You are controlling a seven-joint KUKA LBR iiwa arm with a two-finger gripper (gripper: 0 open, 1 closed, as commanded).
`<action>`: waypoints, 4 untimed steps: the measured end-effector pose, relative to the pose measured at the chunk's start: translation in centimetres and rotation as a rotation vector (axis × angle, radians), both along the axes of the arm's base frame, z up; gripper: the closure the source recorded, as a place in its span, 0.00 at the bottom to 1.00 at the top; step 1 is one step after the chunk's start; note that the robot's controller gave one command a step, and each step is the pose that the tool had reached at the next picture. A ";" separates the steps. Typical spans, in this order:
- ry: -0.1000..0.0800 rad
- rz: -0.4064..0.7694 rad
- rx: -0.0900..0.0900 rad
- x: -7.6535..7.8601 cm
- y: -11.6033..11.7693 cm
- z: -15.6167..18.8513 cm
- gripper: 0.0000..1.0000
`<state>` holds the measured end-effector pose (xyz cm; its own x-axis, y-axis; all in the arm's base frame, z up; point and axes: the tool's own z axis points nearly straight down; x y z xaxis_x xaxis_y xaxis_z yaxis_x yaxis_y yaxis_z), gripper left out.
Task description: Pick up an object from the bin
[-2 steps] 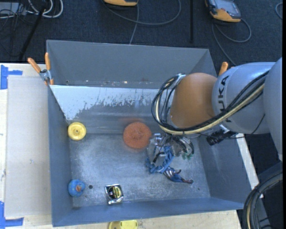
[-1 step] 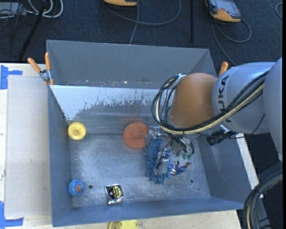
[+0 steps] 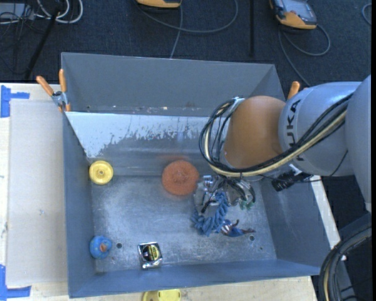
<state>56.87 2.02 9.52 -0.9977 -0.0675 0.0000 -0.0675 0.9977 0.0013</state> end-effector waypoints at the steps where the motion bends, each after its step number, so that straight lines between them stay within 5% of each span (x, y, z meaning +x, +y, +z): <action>1: 0.000 0.000 0.000 0.0 0.0 0.0 1.00; 2: 0.005 0.013 -0.001 0.2 -0.3 3.2 1.00; 3: -0.003 0.022 -0.001 1.0 -2.4 5.8 0.00; 4: -0.003 0.021 -0.001 1.0 -2.4 5.8 0.00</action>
Offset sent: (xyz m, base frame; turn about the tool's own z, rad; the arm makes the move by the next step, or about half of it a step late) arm 0.0052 -0.0067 0.0566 -0.0230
